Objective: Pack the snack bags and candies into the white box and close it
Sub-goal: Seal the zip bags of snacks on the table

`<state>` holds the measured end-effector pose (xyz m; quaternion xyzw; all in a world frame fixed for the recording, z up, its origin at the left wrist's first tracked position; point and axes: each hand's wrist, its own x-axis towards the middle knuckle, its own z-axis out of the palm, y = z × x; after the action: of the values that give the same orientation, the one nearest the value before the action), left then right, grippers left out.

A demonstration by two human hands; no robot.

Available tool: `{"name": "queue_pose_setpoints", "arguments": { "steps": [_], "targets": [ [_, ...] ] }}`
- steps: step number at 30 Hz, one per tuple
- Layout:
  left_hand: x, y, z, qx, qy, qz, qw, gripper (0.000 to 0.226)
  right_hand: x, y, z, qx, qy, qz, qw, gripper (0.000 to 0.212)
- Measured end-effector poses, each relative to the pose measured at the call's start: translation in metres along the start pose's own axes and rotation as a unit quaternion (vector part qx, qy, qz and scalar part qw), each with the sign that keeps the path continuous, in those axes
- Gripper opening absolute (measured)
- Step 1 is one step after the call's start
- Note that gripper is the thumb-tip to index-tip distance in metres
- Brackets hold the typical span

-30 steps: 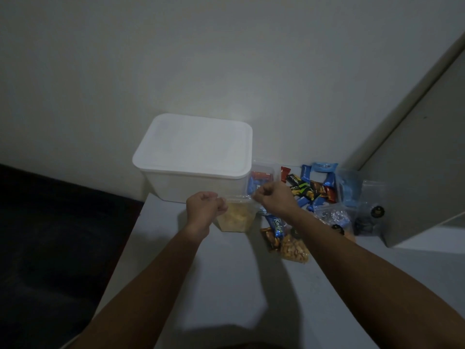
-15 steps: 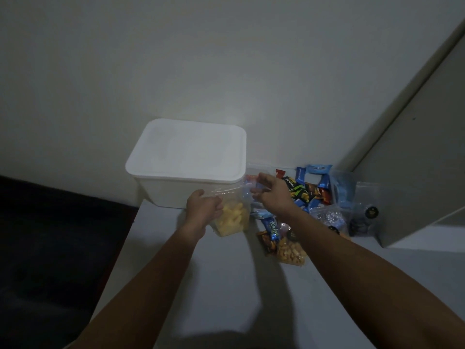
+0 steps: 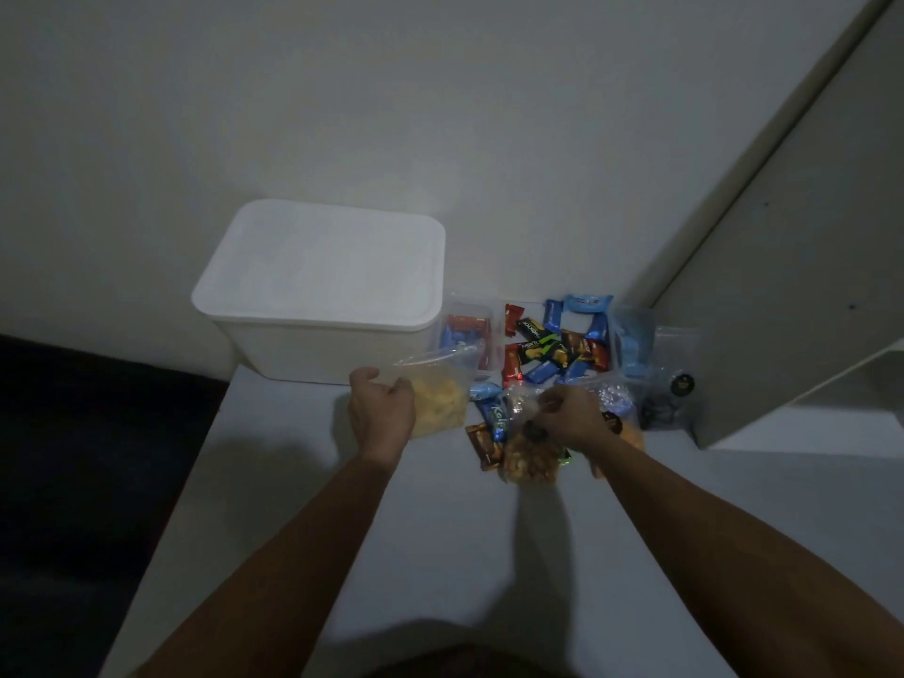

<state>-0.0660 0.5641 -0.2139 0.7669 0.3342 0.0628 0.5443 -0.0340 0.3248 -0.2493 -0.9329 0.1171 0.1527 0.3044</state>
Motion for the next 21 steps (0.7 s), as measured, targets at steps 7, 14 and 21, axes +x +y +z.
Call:
{"name": "queue_pose_setpoints", "arguments": {
  "steps": [7, 14, 21],
  "targets": [
    [0.017, -0.005, 0.005, -0.005, -0.017, 0.024, 1.000, 0.018, -0.005, -0.051, 0.000, 0.223, -0.098, -0.064, 0.968, 0.042],
    [0.044, -0.024, 0.015, -0.036, -0.032, -0.025, 0.998, 0.024, 0.007, -0.089, 0.007, 0.199, -0.157, -0.085, 0.964, 0.040],
    [0.071, -0.051, 0.029, -0.070, 0.000, -0.067, 0.995, 0.025, 0.012, -0.079, 0.007, 0.158, -0.178, -0.096, 0.966, 0.043]
  ]
}}
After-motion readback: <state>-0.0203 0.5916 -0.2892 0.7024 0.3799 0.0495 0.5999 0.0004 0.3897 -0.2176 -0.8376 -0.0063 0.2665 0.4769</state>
